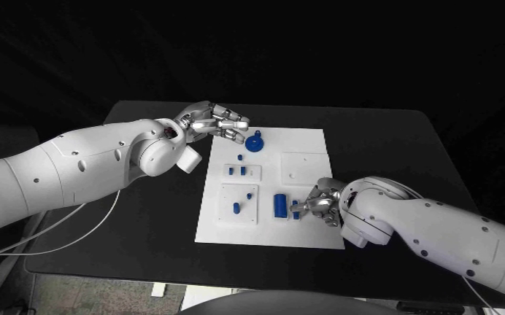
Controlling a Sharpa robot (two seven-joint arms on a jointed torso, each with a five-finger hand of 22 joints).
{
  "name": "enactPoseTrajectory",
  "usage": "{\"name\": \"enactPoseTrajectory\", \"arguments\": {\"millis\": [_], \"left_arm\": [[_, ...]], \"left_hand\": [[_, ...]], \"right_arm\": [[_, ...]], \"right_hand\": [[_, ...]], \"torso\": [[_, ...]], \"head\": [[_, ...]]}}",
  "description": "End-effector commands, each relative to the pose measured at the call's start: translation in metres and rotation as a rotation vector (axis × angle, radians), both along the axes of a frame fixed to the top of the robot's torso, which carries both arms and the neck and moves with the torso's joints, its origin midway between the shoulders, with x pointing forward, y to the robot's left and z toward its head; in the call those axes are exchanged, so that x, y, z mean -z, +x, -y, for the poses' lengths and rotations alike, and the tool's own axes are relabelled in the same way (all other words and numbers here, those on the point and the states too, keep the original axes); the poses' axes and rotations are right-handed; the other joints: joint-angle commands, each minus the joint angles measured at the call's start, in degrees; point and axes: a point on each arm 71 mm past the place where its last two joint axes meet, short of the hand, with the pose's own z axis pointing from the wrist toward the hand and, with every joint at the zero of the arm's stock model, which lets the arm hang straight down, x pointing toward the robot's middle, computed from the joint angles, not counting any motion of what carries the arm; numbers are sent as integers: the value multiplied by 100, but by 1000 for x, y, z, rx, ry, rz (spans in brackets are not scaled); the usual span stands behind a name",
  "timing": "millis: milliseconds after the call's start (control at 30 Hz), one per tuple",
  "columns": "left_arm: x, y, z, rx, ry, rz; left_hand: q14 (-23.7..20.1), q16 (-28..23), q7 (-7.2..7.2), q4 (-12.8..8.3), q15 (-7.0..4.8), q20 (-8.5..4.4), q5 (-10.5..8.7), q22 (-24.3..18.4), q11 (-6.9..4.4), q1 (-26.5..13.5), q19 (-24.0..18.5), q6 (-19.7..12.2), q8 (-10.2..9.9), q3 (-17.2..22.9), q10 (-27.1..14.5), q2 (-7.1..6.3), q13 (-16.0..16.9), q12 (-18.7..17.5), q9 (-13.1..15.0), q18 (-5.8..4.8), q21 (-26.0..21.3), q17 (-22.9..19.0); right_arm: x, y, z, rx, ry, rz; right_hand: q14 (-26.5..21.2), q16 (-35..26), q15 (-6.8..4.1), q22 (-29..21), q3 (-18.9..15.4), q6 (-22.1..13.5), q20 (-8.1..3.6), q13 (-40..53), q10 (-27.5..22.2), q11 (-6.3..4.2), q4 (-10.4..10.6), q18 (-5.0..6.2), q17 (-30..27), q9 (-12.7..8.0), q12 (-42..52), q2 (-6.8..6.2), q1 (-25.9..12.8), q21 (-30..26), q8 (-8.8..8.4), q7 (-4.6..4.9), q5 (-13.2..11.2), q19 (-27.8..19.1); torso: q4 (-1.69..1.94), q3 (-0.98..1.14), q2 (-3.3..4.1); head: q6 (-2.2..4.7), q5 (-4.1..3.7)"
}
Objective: Assemble the parts on the task board
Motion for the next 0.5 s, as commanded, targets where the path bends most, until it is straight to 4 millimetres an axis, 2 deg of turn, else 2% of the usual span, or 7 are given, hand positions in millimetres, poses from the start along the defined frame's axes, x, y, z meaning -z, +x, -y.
{"name": "enactPoseTrajectory", "arguments": {"millis": [33, 400, 500], "left_arm": [[-1, -1, 2, 15, -6, 1], [-1, -1, 1, 14, -6, 1], [-1, -1, 1, 15, -6, 1]], "left_hand": [[-28, -12, -1, 27, 13, -1, 14, -5, 0, -41, -43, -48, 5, 10, -37, 10, 8, -8, 1, 71, 38, 3], [-28, -12, -1, 27, 13, -1, 14, -5, 0, -41, -43, -48, 5, 10, -37, 10, 8, -8, 1, 71, 38, 3], [-28, -12, -1, 27, 13, -1, 14, -5, 0, -41, -43, -48, 5, 10, -37, 10, 8, -8, 1, 71, 38, 3]], "right_arm": [[-1, -2, -2, -33, -7, -1], [-2, -4, -1, -43, -7, 0], [-2, -4, -1, -48, -10, -2]], "right_hand": [[10, -15, -16, 547, 13, 50, -36, 4, 27, -11, 23, 15, -4, 4, 20, 8, -63, -23, 26, -11, 1, 327], [9, -16, -23, 548, 60, 76, -42, 9, 37, -19, -47, 10, -7, 13, 28, 48, -49, -18, 24, -20, 69, 327], [10, -14, -34, 549, 125, 96, -51, 23, 37, -35, -450, 2, -6, 8, 40, 210, 209, -15, 23, -34, 286, 325]], "torso": [[-3, -1, 1], [-2, 0, 0], [-2, -2, -1]], "head": [[-7, 2], [-12, 1], [-12, 0]]}}
